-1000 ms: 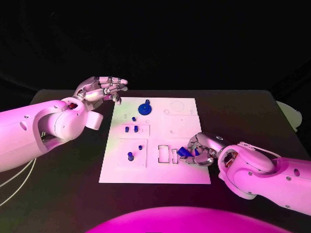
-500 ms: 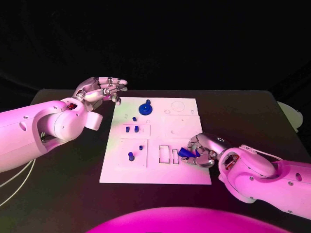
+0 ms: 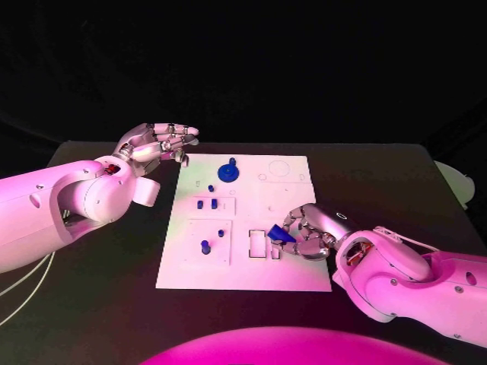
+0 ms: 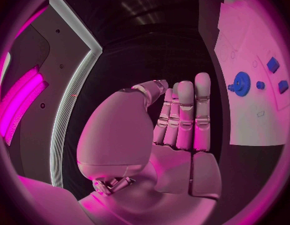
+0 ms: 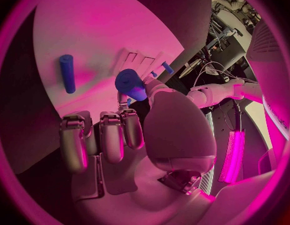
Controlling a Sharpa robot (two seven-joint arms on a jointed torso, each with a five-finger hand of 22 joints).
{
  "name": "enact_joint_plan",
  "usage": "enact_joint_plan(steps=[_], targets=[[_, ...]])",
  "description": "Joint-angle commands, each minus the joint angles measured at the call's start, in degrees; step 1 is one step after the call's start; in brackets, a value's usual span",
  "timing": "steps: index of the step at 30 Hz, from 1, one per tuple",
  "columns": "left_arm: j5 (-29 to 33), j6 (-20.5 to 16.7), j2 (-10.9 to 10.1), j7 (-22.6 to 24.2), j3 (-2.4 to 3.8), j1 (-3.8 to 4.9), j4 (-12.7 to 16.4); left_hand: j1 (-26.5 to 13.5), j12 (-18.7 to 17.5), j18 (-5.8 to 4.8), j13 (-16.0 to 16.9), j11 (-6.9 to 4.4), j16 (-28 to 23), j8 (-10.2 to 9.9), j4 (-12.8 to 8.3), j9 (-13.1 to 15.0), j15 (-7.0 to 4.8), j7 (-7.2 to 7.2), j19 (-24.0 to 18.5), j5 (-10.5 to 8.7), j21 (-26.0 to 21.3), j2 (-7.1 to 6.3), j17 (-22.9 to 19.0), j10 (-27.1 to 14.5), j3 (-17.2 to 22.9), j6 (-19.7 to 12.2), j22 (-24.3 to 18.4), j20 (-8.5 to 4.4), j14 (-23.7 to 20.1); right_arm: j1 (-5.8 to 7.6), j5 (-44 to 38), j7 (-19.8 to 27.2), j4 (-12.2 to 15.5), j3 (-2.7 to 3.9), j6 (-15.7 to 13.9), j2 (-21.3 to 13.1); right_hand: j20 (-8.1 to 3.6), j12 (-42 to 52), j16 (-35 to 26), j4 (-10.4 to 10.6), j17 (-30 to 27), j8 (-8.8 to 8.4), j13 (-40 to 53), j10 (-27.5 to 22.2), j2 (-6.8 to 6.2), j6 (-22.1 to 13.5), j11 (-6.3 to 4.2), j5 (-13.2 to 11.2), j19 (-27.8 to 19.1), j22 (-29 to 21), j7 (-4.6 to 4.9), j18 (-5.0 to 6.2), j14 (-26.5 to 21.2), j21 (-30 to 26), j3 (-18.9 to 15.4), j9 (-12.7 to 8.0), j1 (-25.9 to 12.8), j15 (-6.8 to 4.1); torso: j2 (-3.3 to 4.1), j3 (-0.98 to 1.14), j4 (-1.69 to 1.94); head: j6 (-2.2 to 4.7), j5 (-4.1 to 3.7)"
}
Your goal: Assemble the parts on the task board
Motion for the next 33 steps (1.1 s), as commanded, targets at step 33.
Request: enact_joint_plan(steps=[33], targets=[[0.3,1.2,0.1,0.1,0.04,0.03,0.3,0.0,0.4,0.88,0.0,-0.02,-0.1,0.3,0.1,0.0,-0.04,-0.06,0.4,0.27,-0.4,0.64,-0.1,-0.2,-0.3,0.1,-0.1,0.07,-0.4,-0.17,2.7,-1.9,-6.2,0.00,7.3,8.4,-1.24,0.4,-0.1,0.3,10.1,4.81,8.4,1.2,4.21,4.1,-1.33,-2.6,6.0,15.1,-2.72,-0.38,4.9,0.2,-6.6,0.9,-15.9,-1.29,0.21,-0.11,0.32,-0.01,0.26]])
